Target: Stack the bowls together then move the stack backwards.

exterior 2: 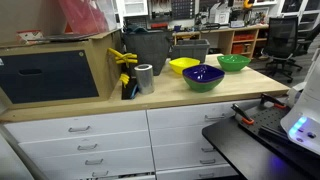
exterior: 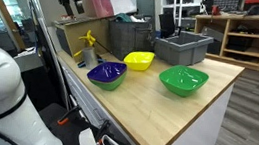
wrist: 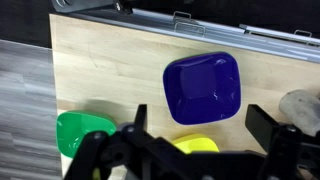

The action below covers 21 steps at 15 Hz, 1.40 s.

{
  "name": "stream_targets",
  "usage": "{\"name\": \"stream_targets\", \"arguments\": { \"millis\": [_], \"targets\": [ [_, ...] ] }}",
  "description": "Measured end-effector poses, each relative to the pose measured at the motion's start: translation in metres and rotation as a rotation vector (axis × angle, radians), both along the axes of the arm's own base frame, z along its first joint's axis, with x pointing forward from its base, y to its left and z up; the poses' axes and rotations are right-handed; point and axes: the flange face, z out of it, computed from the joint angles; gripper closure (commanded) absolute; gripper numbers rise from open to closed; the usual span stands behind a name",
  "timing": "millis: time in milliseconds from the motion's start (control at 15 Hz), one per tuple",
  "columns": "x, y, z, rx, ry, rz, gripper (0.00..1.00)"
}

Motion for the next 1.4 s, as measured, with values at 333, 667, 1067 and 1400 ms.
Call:
{"name": "stream_targets", "arguments": {
  "millis": [333,667,1067,1400],
  "targets": [
    [0.000,0.000,0.000,0.000,0.000,0.000,0.00],
    [0.000,0.000,0.000,0.000,0.000,0.000,0.00],
    [0.008,-0.010,0.000,-0.009,-0.007,-0.018,0.00],
    [0.034,-0.046,0.001,-0.018,-0.022,-0.083,0.00]
  ]
}}
